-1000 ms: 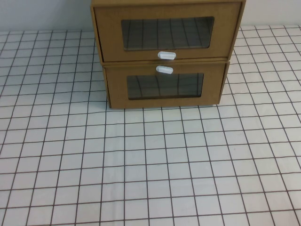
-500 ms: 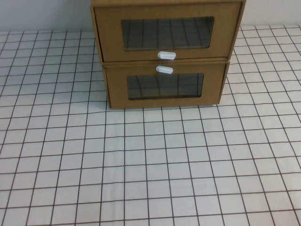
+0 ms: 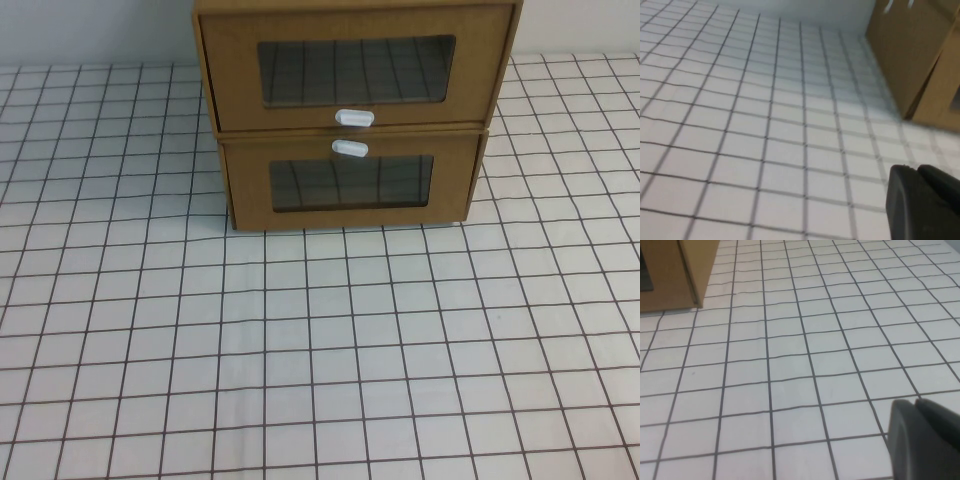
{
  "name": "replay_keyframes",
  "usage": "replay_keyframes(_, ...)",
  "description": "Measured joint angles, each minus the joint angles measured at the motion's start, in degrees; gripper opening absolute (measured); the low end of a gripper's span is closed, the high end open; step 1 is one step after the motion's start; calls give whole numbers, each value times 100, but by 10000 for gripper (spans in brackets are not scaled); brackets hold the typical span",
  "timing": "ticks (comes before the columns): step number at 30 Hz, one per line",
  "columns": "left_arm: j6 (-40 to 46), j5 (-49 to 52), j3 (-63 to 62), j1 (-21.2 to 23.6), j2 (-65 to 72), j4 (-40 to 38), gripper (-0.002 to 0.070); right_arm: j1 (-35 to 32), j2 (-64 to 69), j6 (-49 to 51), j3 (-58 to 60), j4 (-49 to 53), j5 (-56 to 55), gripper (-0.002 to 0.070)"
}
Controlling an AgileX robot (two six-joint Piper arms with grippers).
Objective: Open the shoe box
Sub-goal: 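Pull the top drawer of the cardboard box fully open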
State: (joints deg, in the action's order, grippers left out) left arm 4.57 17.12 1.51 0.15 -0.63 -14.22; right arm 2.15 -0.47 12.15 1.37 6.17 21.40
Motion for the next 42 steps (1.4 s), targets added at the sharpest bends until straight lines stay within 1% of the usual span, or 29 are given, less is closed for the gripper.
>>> replay_keyframes(3,-166,-491,0,0,0,-1328,-5,0,0,0,0,-9,0,-14)
replay_keyframes(6,-235,-940,0,0,0,-2381,-5,0,0,0,0,-9,0,-14)
replay_keyframes(10,-274,-1378,0,0,0,-2892,-5,0,0,0,0,-9,0,-14)
replay_keyframes(16,-274,-1403,0,0,0,-3010,-5,0,0,0,0,-9,0,-14)
replay_keyframes(19,33,-836,-346,0,63,-2939,-5,0,0,0,0,-9,0,-14)
replay_keyframes(22,532,-61,-1151,-15,622,-2636,-5,0,0,0,0,-9,0,-13)
replay_keyframes(26,1143,1318,-2488,-15,1996,-2184,-5,0,0,0,0,-9,0,-14)
replay_keyframes(30,2037,2717,-3974,-15,3524,-2096,-5,0,0,0,0,-9,0,-13)
replay_keyframes(32,2507,3013,-4605,-15,4222,-2222,-5,0,0,0,0,-9,0,-13)
replay_keyframes(35,3027,3174,-5596,-15,5093,-2576,-5,0,0,0,0,-9,0,-14)
replay_keyframes(38,3326,3332,-6743,-15,5964,-2864,-5,0,0,0,0,-9,0,-14)
replay_keyframes(42,3480,3660,-8253,-23,7266,-3177,-5,0,0,0,0,-9,0,-14)
